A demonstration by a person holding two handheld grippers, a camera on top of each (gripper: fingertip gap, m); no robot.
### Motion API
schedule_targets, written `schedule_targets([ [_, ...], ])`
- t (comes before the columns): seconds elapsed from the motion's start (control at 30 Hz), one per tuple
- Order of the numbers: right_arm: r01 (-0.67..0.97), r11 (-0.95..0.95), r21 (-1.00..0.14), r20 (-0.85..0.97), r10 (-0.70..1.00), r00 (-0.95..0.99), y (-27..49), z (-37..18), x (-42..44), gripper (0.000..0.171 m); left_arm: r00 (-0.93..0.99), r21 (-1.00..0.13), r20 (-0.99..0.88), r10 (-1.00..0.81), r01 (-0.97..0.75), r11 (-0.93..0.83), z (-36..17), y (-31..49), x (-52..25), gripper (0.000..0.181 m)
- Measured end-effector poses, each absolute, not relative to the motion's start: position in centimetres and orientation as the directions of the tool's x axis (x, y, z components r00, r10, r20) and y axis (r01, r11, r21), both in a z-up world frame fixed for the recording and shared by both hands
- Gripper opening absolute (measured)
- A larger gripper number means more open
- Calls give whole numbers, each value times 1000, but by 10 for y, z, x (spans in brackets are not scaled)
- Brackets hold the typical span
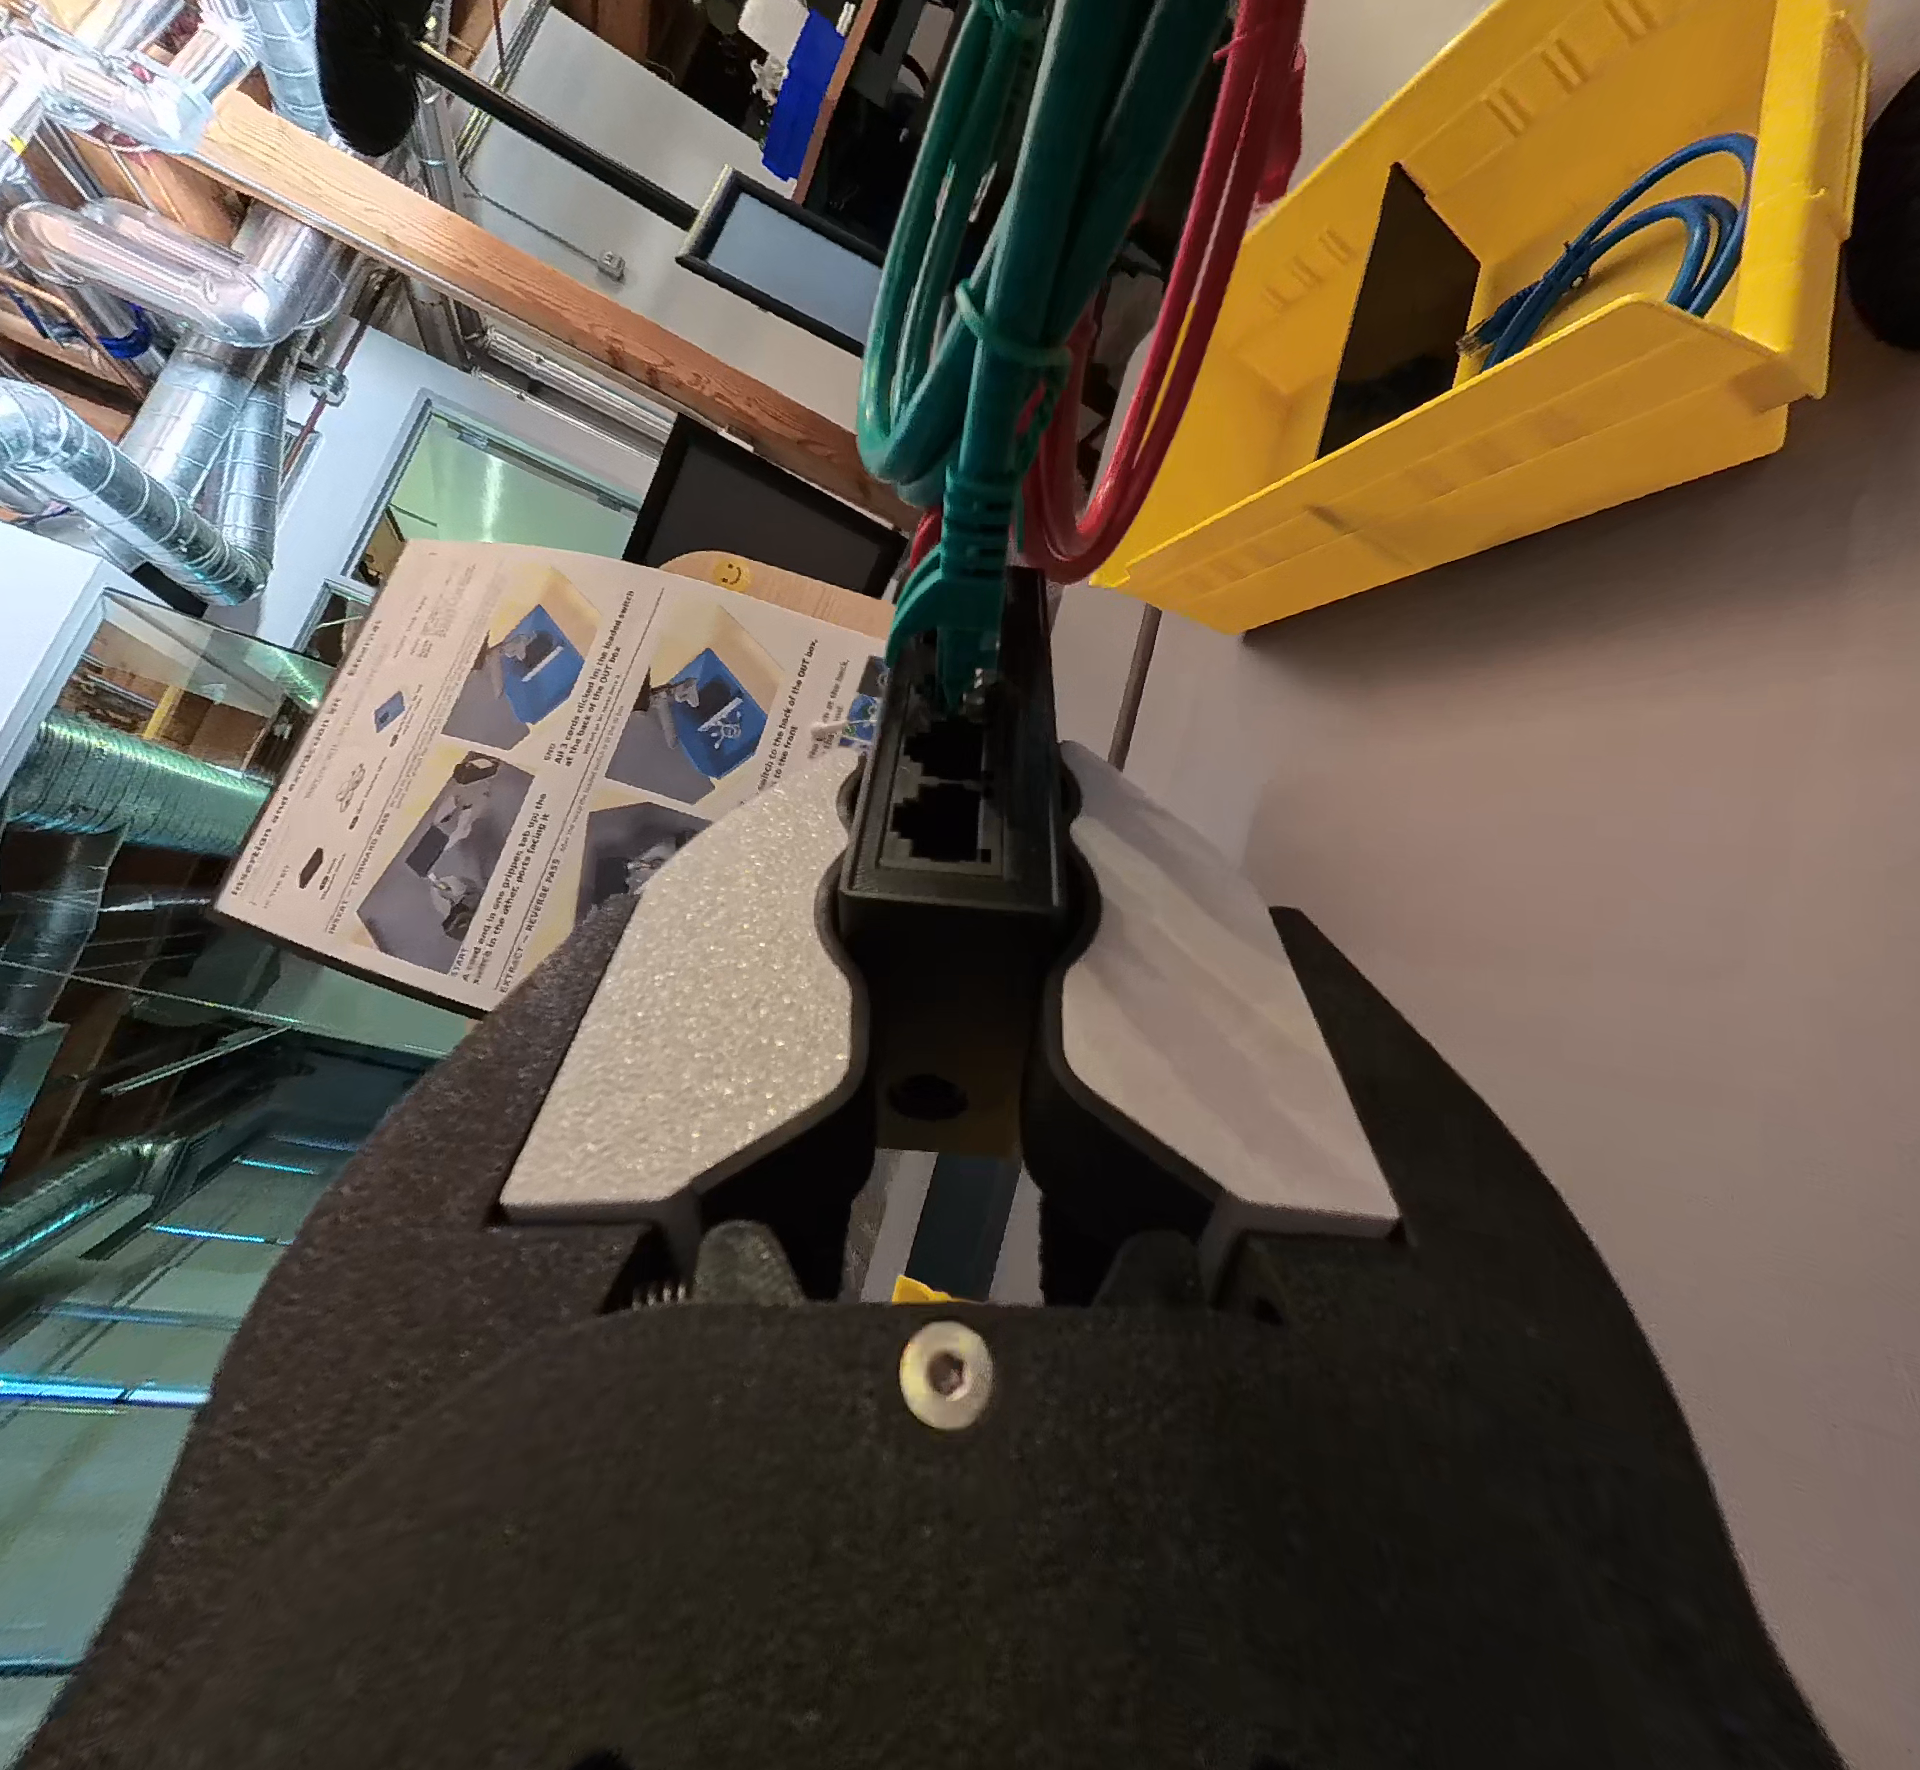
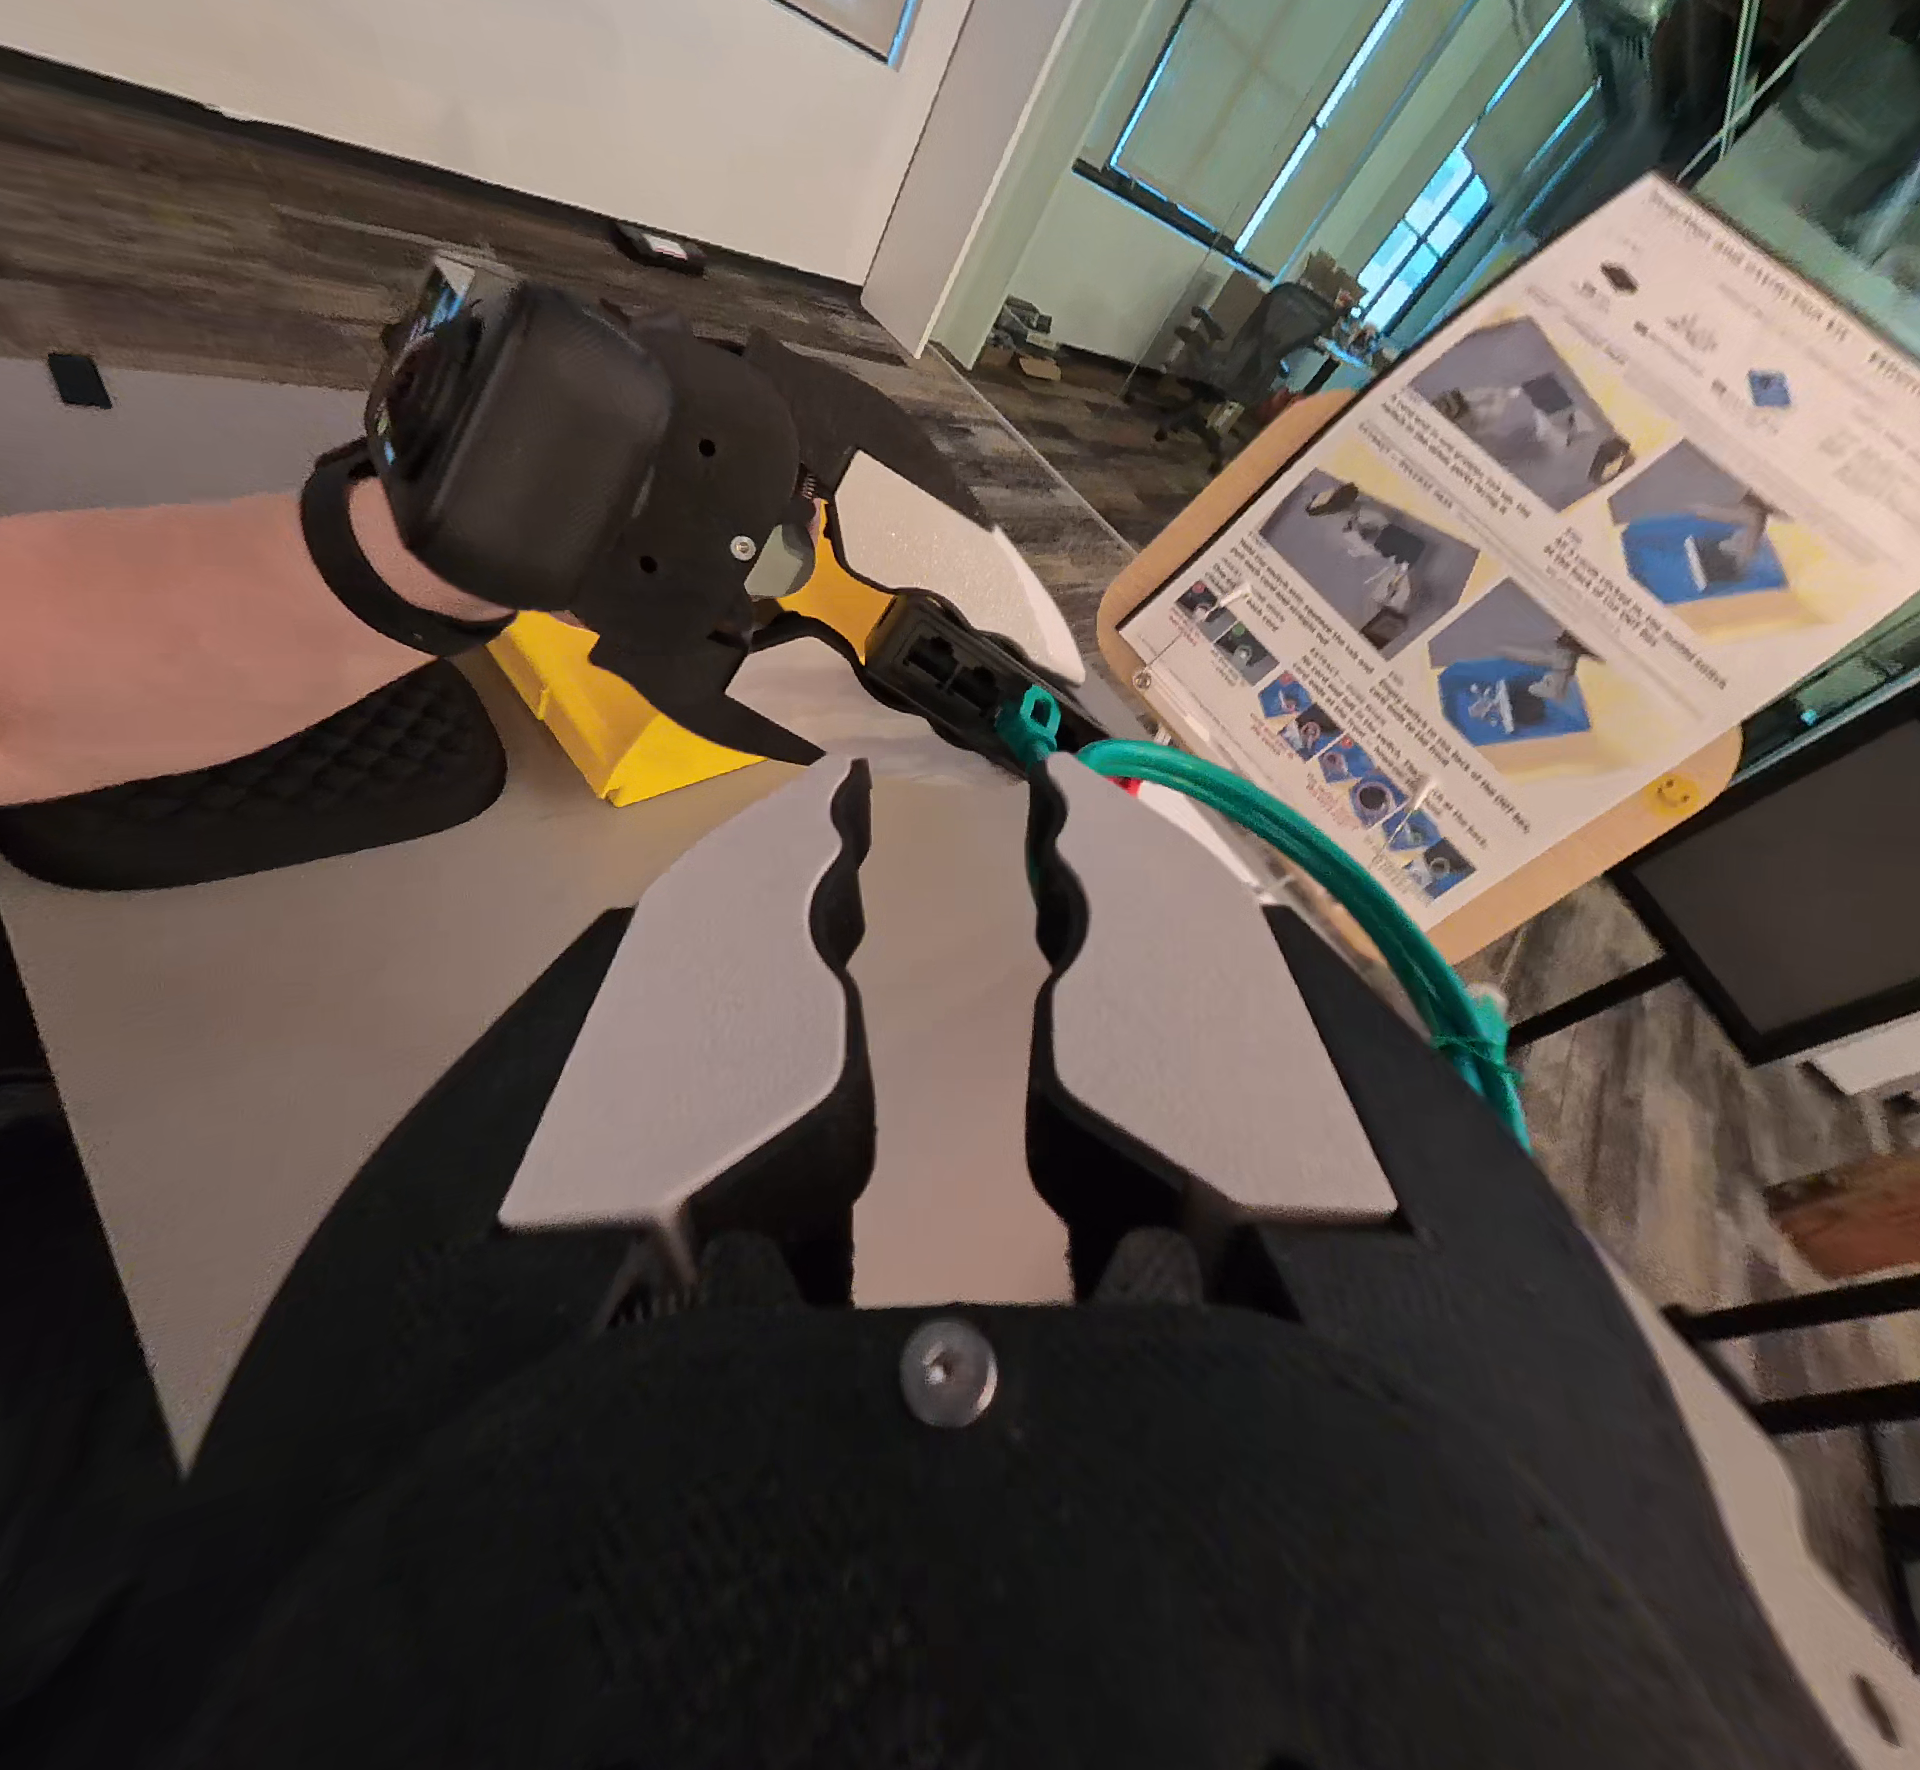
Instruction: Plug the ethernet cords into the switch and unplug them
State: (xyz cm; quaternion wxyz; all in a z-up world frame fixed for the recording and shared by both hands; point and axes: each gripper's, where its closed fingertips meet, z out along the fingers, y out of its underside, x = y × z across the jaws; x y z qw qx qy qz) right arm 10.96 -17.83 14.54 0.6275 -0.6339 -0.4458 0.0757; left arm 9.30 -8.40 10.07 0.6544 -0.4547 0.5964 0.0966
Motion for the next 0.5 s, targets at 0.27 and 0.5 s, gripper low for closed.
schedule_targets([
  [0.27, 616, 355, -704, 672, 615, 413, -189, 166, 102, 30, 260, -461, -883, -391, -643, 612, 105, -91, 95, 30],
  [0.5, 767, 384, -515, 782, 576, 236, -175, 142, 104, 30, 199, -387, -918, -343, -634, 669, 96, -101, 111, 30],
])
